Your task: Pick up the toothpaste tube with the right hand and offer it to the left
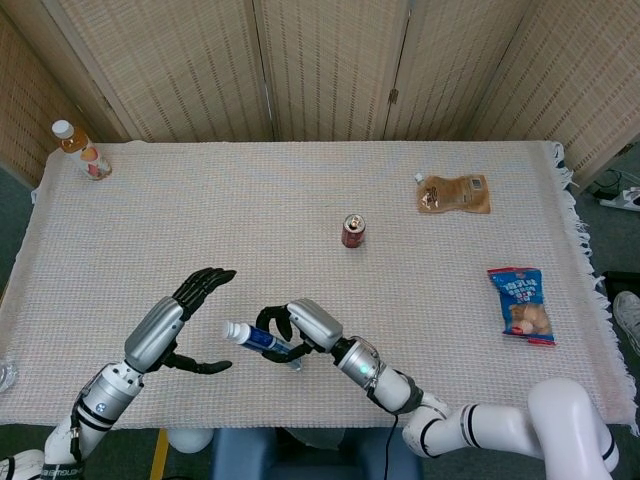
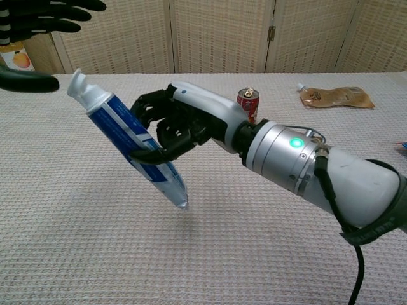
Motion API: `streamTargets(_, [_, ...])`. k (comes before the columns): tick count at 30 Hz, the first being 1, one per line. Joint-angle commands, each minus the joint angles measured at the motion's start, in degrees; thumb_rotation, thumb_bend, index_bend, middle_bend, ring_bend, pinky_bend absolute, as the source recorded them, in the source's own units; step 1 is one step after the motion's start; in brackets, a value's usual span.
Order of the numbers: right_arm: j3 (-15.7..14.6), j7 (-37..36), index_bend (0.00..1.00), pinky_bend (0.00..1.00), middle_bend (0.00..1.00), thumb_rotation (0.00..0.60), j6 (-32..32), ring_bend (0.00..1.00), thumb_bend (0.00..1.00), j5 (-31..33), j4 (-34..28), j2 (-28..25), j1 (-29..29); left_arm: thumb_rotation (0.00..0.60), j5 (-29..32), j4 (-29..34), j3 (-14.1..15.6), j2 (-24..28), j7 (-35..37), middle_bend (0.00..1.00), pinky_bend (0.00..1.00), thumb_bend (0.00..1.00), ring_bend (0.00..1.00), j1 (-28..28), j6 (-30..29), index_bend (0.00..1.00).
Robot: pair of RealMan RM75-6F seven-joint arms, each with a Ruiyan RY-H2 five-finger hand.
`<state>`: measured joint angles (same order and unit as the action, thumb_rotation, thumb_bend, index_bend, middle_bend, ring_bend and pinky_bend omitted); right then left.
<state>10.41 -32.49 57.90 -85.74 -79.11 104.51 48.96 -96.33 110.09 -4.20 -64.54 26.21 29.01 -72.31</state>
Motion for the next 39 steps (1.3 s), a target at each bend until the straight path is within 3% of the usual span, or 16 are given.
streamTargets(1, [0.7, 1.9, 0.77, 0.63, 0.69, 0.6, -0.2, 0.71, 0.67, 0.7, -1.0, 0.9, 0.3, 0.197, -1.2, 0.4, 0.9, 1.9, 4.8, 0.08, 0.0, 0.11, 0.04, 2.3, 3.0, 0.07])
streamTargets(3, [1.2, 3.1, 0.77, 0.63, 0.69, 0.6, -0.3, 0.71, 0.67, 1.4, -1.7, 1.5, 0.4, 0.162, -0.6, 0.4, 0.7, 1.5, 3.5, 0.08, 0.0, 0.11, 0.03, 2.7, 3.8, 0.07])
streamTargets(16, [3.7, 9.8, 0.78, 0.64, 0.7, 0.6, -1.3, 0.72, 0.68, 6.3, -3.1, 5.4, 0.7, 0.089, 5.0, 0.6, -0.9, -1.5, -9.4, 0.05, 0.0, 0.1, 0.0, 4.0, 6.6, 0.03])
streamTargets(39, [5.7, 13.4, 0.84, 0.66, 0.74, 0.6, 1.0, 0.76, 0.73, 6.9, -1.7, 9.6, 0.3, 0.089, 8.4, 0.7, -0.9, -3.8, -19.1, 0.04, 0.0, 0.1, 0.0, 5.2, 9.1, 0.01])
